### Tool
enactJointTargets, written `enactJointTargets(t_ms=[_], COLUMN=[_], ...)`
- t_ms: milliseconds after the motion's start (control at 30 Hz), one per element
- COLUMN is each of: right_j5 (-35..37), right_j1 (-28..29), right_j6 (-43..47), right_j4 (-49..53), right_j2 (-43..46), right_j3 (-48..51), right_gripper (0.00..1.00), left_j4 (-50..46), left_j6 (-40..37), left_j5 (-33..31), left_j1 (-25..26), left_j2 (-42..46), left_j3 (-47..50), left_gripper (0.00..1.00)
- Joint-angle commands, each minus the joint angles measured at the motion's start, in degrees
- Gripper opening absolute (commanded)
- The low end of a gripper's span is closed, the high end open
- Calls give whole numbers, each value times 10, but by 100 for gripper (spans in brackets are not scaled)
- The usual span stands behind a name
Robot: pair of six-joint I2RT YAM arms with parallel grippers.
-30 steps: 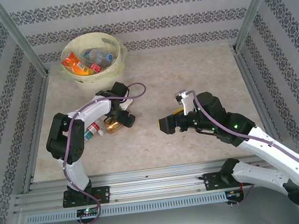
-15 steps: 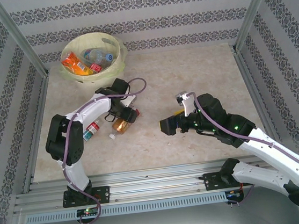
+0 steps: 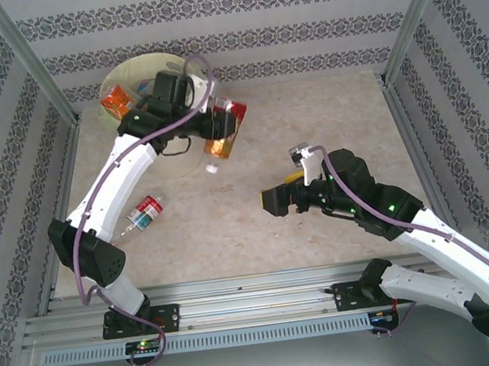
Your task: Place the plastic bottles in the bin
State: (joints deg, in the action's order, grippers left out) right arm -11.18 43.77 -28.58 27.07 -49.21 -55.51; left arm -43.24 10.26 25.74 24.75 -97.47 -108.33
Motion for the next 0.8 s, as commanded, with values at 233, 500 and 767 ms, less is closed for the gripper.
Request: enactJointTargets(t_ms=[233,500,767], right_j5=[9,14,15], right_j1=[5,5,5], right_j6=[-2,-3,-4], right_j4=[-21,-15,-12], right_j2=[16,24,24], right_j3=[-14,-10,-8], right_gripper=[98,97,97], left_j4=[176,300,288], left_j6=[245,312,254], left_j5=[62,-19,-97], left_j1=[-85,-156,-210], left_j2=[-54,-60,-56], left_j3=[-138,-122,-114], left_gripper=[57,57,57])
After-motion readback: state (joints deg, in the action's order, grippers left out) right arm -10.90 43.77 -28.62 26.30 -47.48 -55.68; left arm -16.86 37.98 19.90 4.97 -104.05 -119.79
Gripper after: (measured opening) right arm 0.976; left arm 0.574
